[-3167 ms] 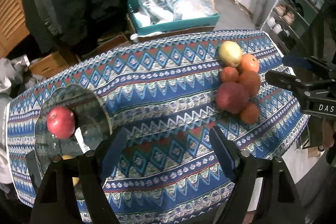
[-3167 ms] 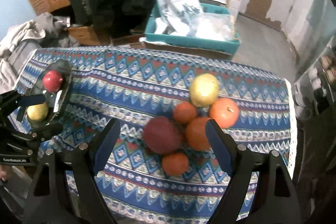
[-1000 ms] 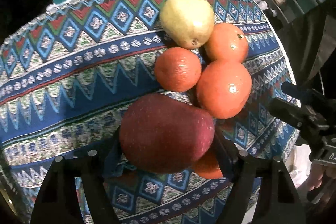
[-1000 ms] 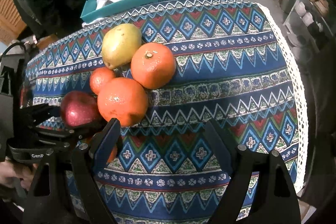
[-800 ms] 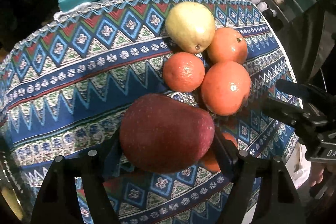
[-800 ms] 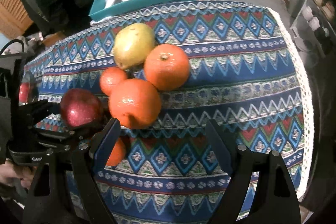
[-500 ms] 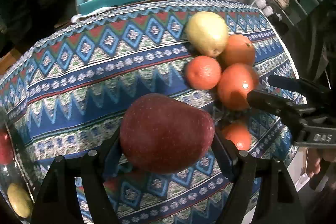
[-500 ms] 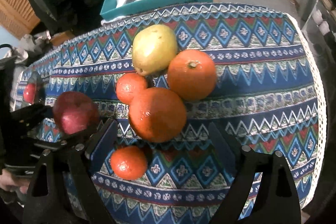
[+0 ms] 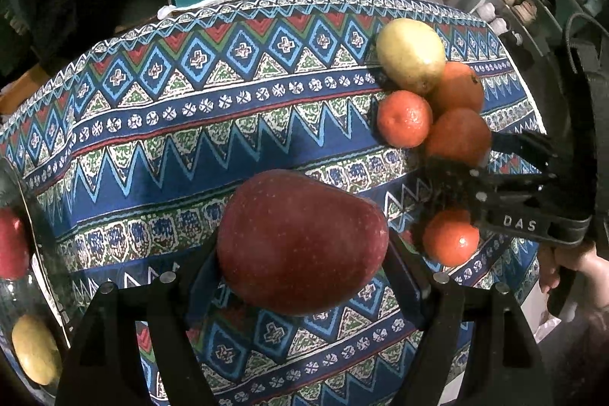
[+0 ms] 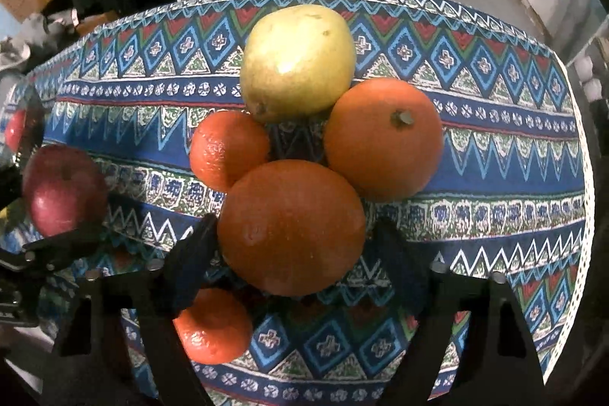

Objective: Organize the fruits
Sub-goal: 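Grasp a red apple with the left tool while the right tool reaches a large orange, then carry the red apple and large orange with both tools over the glass bowl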

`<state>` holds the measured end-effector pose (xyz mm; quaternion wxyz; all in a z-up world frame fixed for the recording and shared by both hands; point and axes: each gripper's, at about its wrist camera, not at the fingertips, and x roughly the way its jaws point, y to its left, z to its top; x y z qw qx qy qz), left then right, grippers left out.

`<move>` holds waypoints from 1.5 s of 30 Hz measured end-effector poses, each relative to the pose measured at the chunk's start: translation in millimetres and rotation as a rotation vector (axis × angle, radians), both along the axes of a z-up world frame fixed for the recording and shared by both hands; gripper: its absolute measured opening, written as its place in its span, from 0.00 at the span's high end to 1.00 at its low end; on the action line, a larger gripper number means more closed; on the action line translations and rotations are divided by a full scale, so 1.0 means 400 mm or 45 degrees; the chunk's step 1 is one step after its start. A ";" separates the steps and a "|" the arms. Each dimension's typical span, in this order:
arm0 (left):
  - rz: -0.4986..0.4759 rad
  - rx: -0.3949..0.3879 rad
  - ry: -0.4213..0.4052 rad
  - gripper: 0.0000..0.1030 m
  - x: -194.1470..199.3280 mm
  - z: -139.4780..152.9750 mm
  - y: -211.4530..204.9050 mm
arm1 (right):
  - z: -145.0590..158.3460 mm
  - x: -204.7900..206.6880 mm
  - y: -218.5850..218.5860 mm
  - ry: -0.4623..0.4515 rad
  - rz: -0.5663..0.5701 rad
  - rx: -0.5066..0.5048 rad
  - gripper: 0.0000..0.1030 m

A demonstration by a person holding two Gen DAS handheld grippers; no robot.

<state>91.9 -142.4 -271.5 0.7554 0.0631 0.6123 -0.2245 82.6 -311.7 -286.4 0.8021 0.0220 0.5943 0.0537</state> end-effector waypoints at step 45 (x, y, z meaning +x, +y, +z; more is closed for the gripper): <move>0.078 -0.074 -0.293 0.23 -0.121 0.281 0.155 | 0.383 -0.130 0.164 -0.464 0.131 0.064 0.32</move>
